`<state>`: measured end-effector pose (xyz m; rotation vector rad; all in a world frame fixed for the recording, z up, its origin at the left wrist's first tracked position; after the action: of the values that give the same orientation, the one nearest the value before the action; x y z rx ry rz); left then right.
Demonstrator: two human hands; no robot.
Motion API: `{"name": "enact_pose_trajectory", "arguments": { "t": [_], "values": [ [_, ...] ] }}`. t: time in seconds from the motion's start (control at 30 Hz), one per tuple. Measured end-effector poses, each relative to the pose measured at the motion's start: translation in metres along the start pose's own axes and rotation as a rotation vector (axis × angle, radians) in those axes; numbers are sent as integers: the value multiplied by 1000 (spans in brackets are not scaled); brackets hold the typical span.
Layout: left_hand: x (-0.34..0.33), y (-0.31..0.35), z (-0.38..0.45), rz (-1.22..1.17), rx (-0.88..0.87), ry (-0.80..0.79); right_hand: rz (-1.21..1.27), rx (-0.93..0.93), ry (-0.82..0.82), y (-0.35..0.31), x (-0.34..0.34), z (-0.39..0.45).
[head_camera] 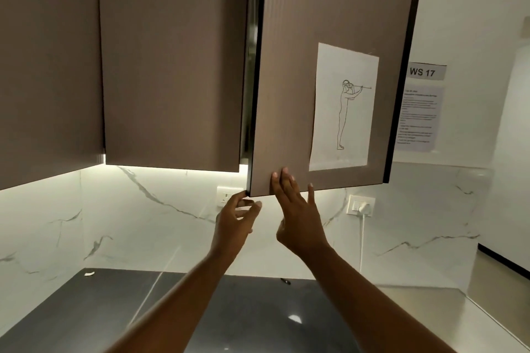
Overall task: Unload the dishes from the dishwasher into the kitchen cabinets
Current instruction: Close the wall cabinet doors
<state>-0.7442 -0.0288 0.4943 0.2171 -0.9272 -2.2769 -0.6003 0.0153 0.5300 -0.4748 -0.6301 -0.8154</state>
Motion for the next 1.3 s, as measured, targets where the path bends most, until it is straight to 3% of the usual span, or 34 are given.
{"name": "enact_pose_trajectory", "arguments": {
  "t": [0.1, 0.23, 0.53, 0.8, 1.3],
  "values": [
    [-7, -29, 11, -174, 164, 54, 7, 10, 14, -4, -21, 16],
    [-27, -61, 25, -386, 376, -23, 43, 22, 54, -7, -48, 34],
    [-51, -104, 84, -725, 473, 62, 48, 106, 84, 0, -97, 73],
    [-62, -135, 107, -695, 464, 178, 49, 127, 105, 6, -124, 94],
    [-57, -135, 111, -520, 369, 160, -23, 139, 121, 5, -135, 96]
  ]
}}
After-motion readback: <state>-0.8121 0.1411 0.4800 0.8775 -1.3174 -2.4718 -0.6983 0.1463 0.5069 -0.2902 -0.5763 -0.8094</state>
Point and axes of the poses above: each hand's wrist, its own z-axis towards the middle knuckle, its own x-axis out of the back of the hand, y = z × x, the point moved 10 cm from there along z, towards the middle knuckle, and after that the axes turned 14 degrees about -x, right-handed, at the moved point
